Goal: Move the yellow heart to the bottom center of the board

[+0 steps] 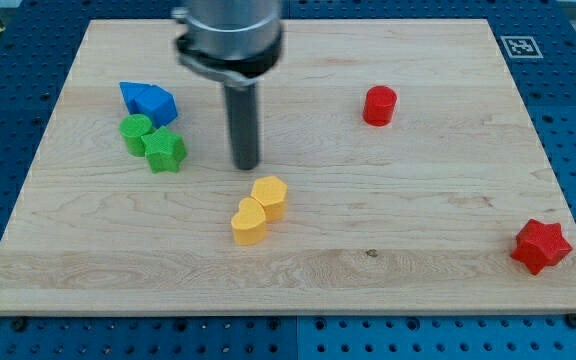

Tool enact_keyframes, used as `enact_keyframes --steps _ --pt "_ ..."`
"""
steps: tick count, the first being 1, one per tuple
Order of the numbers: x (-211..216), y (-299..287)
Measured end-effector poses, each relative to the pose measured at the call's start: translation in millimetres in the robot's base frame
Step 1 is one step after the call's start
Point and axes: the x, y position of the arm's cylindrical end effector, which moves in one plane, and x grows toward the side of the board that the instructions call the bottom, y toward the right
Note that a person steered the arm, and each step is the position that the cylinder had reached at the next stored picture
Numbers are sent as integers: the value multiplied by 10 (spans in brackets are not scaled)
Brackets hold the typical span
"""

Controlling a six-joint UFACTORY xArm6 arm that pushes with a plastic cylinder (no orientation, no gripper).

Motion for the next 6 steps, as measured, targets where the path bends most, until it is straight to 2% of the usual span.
enact_keyframes --steps 2,3,4,5,6 --pt "696 -139" --pt "766 -58" --pt "777 345" --pt "969 696" --pt "1126 774"
